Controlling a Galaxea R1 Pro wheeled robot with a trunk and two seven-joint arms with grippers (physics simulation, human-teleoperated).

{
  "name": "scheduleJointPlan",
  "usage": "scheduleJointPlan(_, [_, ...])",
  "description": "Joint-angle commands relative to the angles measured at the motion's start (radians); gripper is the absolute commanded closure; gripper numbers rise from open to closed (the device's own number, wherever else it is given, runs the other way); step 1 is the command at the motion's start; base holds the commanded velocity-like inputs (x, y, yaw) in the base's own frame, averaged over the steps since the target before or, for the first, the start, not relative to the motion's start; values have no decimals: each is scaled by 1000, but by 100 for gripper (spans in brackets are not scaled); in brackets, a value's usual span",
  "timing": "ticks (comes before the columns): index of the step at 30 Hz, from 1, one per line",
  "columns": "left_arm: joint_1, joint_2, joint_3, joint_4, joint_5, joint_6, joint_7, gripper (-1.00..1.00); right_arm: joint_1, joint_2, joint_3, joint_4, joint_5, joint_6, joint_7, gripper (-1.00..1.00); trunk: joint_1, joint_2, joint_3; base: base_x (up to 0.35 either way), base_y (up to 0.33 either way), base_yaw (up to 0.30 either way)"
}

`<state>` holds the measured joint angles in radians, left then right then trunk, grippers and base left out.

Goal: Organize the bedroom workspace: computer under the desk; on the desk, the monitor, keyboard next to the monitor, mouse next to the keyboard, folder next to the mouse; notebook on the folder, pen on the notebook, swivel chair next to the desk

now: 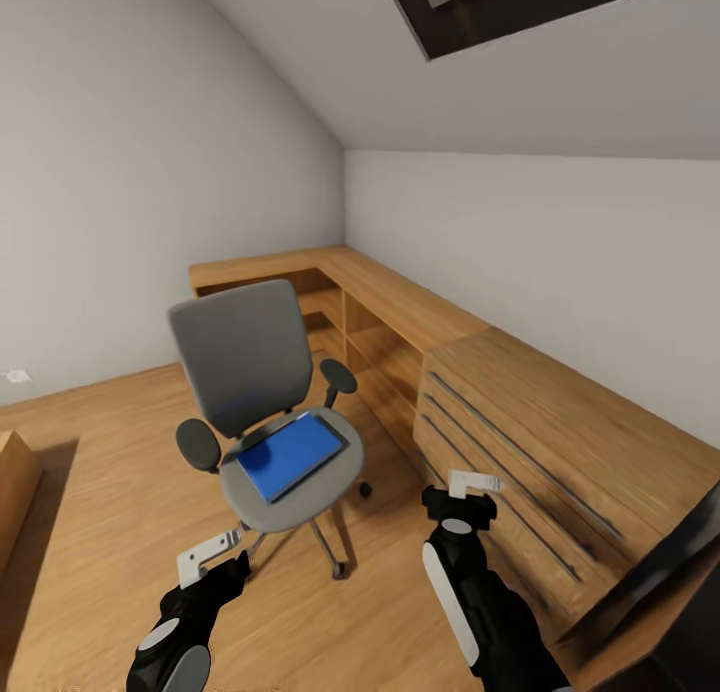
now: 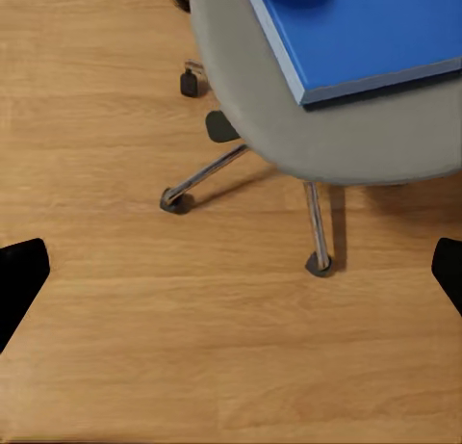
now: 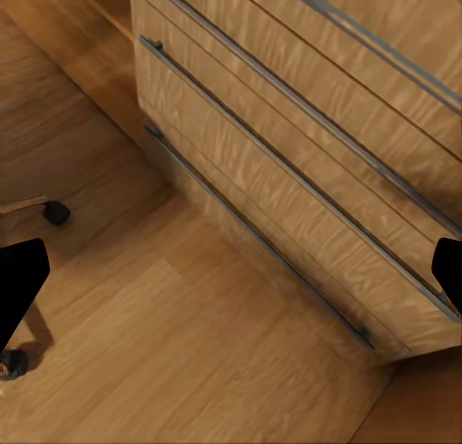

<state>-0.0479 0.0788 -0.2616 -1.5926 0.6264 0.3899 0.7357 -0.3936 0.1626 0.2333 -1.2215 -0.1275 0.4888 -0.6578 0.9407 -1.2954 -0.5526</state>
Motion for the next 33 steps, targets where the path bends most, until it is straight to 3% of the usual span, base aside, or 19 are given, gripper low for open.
scheduleJointPlan(1, [-1,1,-2,-1,6,3,8,-100,-1,0,3,-1,-9,-4,-18,-100,0,-1,-2,0,0,253])
scheduleJointPlan(10, [-1,2,-2,-1,4,3,8,-100,-1,1,5,5,-10,-17,-32,-100,0,-1,-8,0,0,239])
scheduleJointPlan(20, [-1,5,1,-5,3,1,8,-100,-1,-1,47,6,-12,-19,-27,-100,0,-1,-10,0,0,27])
scheduleJointPlan(30, [-1,6,59,-9,3,1,7,-100,-1,-3,49,7,-19,-29,-20,-100,0,-1,-15,164,146,-62])
scheduleJointPlan(33, [-1,5,60,-9,3,1,7,-100,-1,-3,49,8,-19,-29,-20,-100,0,-1,-15,163,188,9])
